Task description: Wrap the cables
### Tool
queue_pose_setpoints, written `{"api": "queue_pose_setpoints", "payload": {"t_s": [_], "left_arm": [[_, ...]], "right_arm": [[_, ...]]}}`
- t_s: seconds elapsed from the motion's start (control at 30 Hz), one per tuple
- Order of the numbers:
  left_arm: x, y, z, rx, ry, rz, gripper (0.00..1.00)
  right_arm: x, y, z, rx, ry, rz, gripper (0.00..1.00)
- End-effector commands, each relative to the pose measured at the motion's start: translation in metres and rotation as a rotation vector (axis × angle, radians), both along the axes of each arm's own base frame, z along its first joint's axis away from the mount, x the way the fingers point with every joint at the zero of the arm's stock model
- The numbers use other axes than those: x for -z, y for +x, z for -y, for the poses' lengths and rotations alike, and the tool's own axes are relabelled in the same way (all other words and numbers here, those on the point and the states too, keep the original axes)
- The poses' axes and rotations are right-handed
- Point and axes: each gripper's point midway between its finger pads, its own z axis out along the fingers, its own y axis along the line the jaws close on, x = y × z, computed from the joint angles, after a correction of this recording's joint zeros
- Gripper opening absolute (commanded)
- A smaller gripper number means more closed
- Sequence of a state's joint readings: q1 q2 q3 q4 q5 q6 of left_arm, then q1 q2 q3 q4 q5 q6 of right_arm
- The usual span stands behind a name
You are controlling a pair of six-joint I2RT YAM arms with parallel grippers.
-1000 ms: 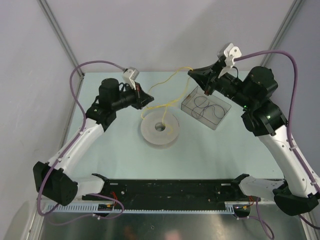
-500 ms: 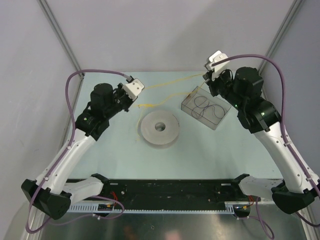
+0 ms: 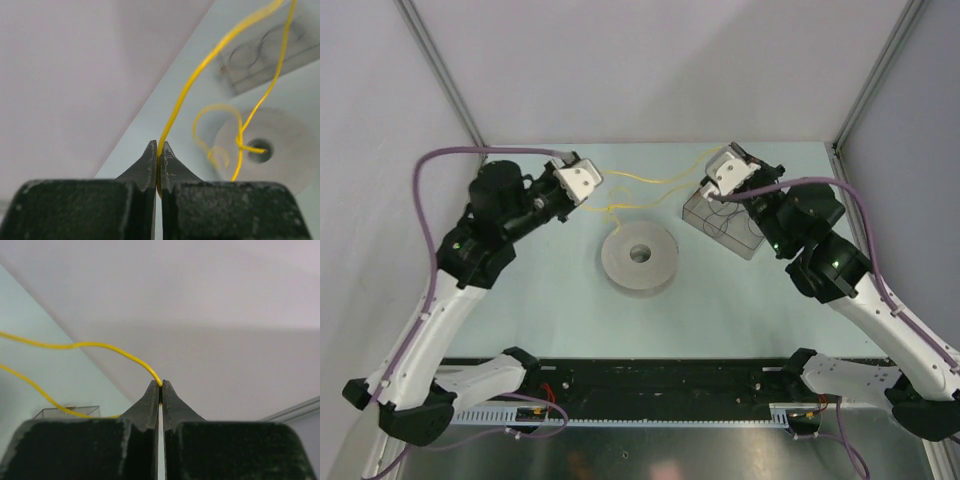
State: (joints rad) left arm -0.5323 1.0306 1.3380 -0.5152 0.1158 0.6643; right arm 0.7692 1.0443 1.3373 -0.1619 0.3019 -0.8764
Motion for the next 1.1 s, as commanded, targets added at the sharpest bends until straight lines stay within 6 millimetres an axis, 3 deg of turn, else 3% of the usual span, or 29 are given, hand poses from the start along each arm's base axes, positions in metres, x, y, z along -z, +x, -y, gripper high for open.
{"api": "queue_pose_setpoints", "payload": {"t_s": [0.0, 0.07, 0.23, 0.4, 0.43, 0.5, 0.63, 0.7, 0.83, 1.07], "left_arm": [[-0.084, -0.071, 0.043, 0.317, -0.325, -0.089, 0.0], [-0.104, -0.089, 0.054, 0.402, -0.415, -0.162, 0.0], [-0.136, -0.113, 0.066, 0.511, -0.573, -0.34, 0.0], [-0.15, -0.131, 0.072, 0.613, -0.673, -0.545, 0.0], [-0.149, -0.129, 0.072, 0.603, -0.681, -0.549, 0.0], [-0.144, -0.122, 0.069, 0.558, -0.7, -0.555, 0.0], [-0.112, -0.103, 0.07, 0.448, -0.735, -0.636, 0.0], [-0.094, -0.094, 0.071, 0.401, -0.741, -0.672, 0.0], [-0.086, -0.088, 0.075, 0.396, -0.743, -0.708, 0.0], [-0.088, -0.083, 0.076, 0.382, -0.762, -0.713, 0.0]], "right_arm": [[-0.025, -0.011, 0.001, 0.022, -0.041, 0.136, 0.0], [-0.006, -0.011, -0.008, -0.025, -0.05, 0.068, 0.0], [0.067, -0.004, -0.019, -0.147, -0.073, -0.2, 0.0], [0.144, 0.0, -0.02, -0.132, -0.232, -0.298, 0.0], [0.148, 0.0, -0.019, -0.131, -0.224, -0.308, 0.02], [0.146, -0.008, -0.021, -0.173, -0.165, -0.328, 0.18], [0.136, -0.046, -0.037, -0.388, -0.027, -0.397, 0.7], [0.136, -0.058, -0.043, -0.445, 0.007, -0.434, 0.82], [0.137, -0.073, -0.053, -0.516, 0.073, -0.504, 0.87], [0.127, -0.121, -0.086, -0.765, 0.101, -0.549, 0.85]]}}
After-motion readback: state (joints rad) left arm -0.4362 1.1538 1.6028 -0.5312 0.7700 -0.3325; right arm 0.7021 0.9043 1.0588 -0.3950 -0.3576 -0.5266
